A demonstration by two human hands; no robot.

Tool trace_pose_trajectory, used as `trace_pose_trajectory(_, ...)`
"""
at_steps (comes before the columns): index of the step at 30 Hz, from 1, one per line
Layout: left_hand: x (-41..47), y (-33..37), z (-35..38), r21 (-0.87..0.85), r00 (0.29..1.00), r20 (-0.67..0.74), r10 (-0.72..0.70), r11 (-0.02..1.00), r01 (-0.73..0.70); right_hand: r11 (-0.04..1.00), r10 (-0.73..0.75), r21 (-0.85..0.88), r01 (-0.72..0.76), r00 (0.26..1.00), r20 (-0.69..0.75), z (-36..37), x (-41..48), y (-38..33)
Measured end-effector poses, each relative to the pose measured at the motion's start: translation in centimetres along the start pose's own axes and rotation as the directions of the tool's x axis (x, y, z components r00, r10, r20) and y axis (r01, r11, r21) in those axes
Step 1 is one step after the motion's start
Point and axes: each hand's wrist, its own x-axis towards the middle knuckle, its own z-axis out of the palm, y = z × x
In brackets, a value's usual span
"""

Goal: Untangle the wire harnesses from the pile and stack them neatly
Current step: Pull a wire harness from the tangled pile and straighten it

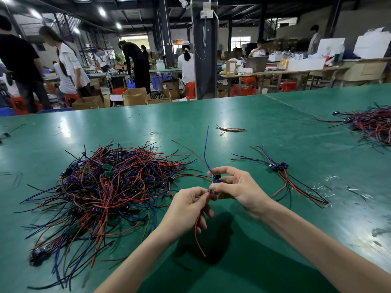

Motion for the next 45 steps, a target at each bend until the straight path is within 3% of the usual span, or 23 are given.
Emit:
trace_pose_trajectory(8, -0.1, 0.3, 0.3, -0.179, 0.997, 0.075, 0.001, 0.984, 0.013, 0.992, 0.037, 0.122, -0.036, 0.999, -0.006, -0.3, 0.4, 0.3)
trace_pose_trajectory(11, -0.2, 0.2, 0.5, -0.213, 0.993, 0.115, -0.022, 0.976, 0.046, 0.998, 0.047, 0.047, -0.043, 0.996, -0.079, -0.6, 0.6, 0.3)
trace_pose_trajectory(16, -0.6, 0.1, 1.2, -0.156, 0.981, 0.189, -0.049, 0.985, 0.079, 0.995, 0.071, -0.045, -0.084, 0.969, -0.238, -2.1, 1.3, 0.0)
trace_pose_trajectory(23, -0.5, 0.3, 1.2, -0.109, 0.980, 0.188, -0.059, 0.991, 0.080, 0.990, 0.069, -0.105, -0.098, 0.965, -0.252, -2.6, 1.5, 0.3)
trace_pose_trajectory(35, -0.7, 0.7, 1.0, -0.120, 0.971, 0.226, -0.072, 0.988, 0.101, 0.995, 0.099, 0.018, -0.099, 0.922, -0.374, -4.0, 2.2, 0.3)
trace_pose_trajectory(45, -0.4, 0.2, 0.4, -0.036, 0.977, 0.214, -0.018, 0.999, 0.026, 0.993, 0.116, 0.066, -0.098, 0.921, -0.373, -4.1, 2.6, 0.9)
